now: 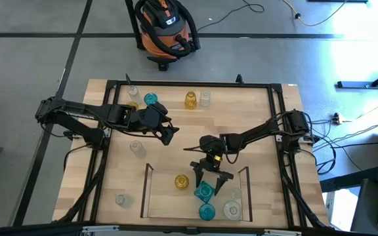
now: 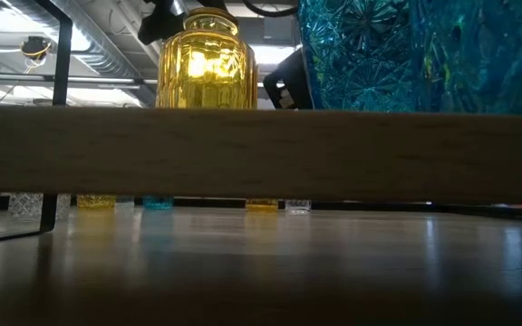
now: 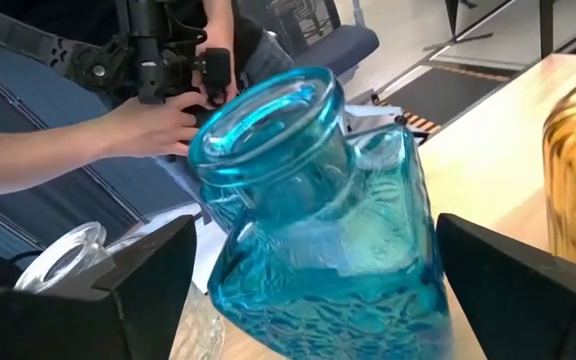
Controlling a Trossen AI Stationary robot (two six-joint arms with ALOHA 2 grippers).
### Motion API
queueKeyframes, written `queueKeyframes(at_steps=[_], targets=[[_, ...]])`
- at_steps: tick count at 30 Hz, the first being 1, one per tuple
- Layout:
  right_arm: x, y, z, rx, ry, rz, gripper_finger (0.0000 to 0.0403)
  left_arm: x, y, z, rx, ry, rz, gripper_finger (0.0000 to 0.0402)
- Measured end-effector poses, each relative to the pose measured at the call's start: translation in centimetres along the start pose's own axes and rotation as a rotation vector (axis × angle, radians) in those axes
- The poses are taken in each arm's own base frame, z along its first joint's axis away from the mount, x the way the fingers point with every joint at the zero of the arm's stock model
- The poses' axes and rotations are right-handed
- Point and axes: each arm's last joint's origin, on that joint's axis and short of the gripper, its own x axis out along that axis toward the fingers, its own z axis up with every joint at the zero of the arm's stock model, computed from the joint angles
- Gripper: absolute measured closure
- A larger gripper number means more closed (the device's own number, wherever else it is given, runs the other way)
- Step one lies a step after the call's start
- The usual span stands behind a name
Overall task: Sort vases onto shelf
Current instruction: Put the blue vase on the shelf aligned with the other blue vase
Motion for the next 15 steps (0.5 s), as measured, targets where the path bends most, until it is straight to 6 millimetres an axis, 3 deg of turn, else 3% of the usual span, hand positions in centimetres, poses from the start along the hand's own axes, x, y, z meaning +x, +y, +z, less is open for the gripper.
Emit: queueKeyframes(at_steps=[6,15], targets=[[-0.9,-0.5,0.1,0.004,-0.013,-0.026,0.0032,0.0,0.0,0.0,0.000,0.000,0.000,0.0113],[-3.3,0.3,2.4,-0.039,-0.069,-0.079,0.0032,0.0,0.0,0.0,0.001,0.002,0.002,0.0113]])
